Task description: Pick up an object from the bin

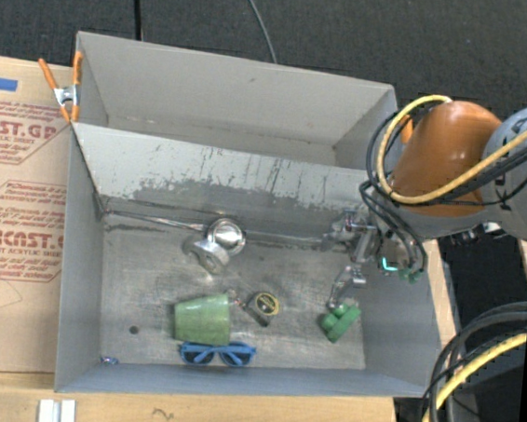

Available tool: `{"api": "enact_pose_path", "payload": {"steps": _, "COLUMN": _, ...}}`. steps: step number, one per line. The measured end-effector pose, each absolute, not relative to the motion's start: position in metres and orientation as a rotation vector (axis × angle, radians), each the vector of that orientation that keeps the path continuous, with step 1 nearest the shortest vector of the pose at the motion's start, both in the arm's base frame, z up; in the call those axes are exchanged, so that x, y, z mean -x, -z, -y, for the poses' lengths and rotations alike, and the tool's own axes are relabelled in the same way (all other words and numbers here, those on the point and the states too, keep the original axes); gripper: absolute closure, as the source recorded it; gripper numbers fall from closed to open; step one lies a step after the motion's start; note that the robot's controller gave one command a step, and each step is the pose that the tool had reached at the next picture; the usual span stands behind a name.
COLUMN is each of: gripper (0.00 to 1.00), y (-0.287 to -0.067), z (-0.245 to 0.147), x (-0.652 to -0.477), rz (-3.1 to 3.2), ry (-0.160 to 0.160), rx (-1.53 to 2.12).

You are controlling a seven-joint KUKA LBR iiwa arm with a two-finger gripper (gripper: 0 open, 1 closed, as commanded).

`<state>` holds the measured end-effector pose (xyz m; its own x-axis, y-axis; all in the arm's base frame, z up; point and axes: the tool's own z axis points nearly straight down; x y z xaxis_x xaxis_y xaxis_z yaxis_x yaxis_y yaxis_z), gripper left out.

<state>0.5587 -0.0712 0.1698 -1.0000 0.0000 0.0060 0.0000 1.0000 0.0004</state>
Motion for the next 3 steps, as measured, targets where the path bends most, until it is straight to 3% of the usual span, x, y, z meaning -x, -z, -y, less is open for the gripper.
{"api": "enact_pose_path", "payload": {"steps": 1, "gripper": 0.0, "y": -0.075, "z": 0.142, "x": -0.505, "rz": 3.115, "ry": 0.001, "rx": -0.379}}
{"api": "enact_pose_path", "payload": {"steps": 2, "gripper": 1.0, "y": -0.077, "z": 0.14, "x": -0.507, "rz": 3.118, "ry": 0.001, "rx": -0.384}}
{"api": "enact_pose_path", "payload": {"steps": 3, "gripper": 1.0, "y": -0.25, "z": 0.14, "x": -0.509, "rz": 3.025, "ry": -0.006, "rx": -0.878}}
